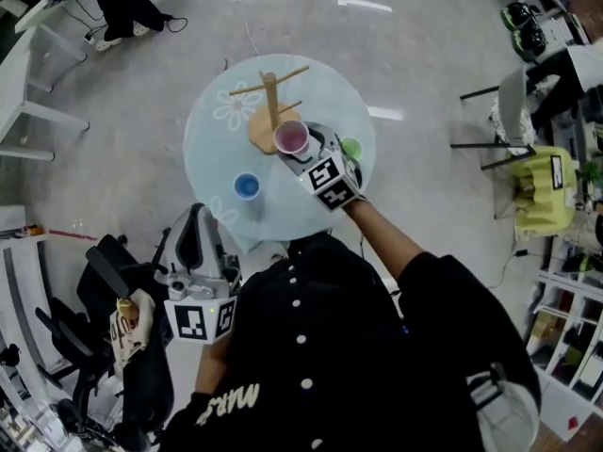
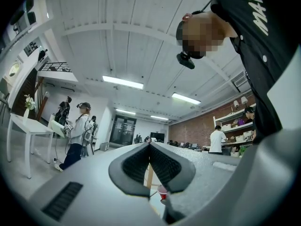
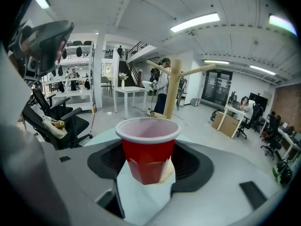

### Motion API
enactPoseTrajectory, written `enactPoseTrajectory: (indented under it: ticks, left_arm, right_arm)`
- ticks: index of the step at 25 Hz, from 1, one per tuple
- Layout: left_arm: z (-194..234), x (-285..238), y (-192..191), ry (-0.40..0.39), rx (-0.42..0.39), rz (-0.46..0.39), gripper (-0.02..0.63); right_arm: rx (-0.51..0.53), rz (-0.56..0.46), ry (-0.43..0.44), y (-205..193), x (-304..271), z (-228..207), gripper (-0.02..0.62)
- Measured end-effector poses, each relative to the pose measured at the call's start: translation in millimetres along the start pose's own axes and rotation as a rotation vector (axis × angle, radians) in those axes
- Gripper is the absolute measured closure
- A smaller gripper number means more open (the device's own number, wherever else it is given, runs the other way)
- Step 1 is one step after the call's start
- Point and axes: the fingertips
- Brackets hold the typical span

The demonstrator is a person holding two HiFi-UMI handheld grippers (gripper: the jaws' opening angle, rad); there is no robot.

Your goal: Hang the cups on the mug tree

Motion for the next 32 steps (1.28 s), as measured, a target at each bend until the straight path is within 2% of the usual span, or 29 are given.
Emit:
enactPoseTrajectory:
  ticks: [9,13,26,32]
  left_arm:
    - [2.6,6.8,-2.2,0.017,0.006,-0.001,0.612]
    - [2.1,6.9,-0.5,0.025,0.006,-0.003,0.612]
    - [2.6,8.6,-11.1,0.041,-0.001,0.039,0.612]
    - [-0.9,3.5,-16.0,0.045,-0.004,0.057,0.612]
  right_arm:
    - [0.033,-0.150,-0.034,49.1,6.5,-1.7,0.305]
    - [0.044,-0.165,-0.029,65.5,1.7,0.0,0.305]
    - [0.070,-0.080,-0.037,23.7,-34.1,-2.4,0.304]
    - [0.076,-0.099,-0.049,16.9,-40.5,-9.9,0.304]
Point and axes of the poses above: the fingertips, and each gripper's own axes: x backward along the fingers, z to its left, y out of its top, and after that the axes turned 10 degrees about -x, right-handed
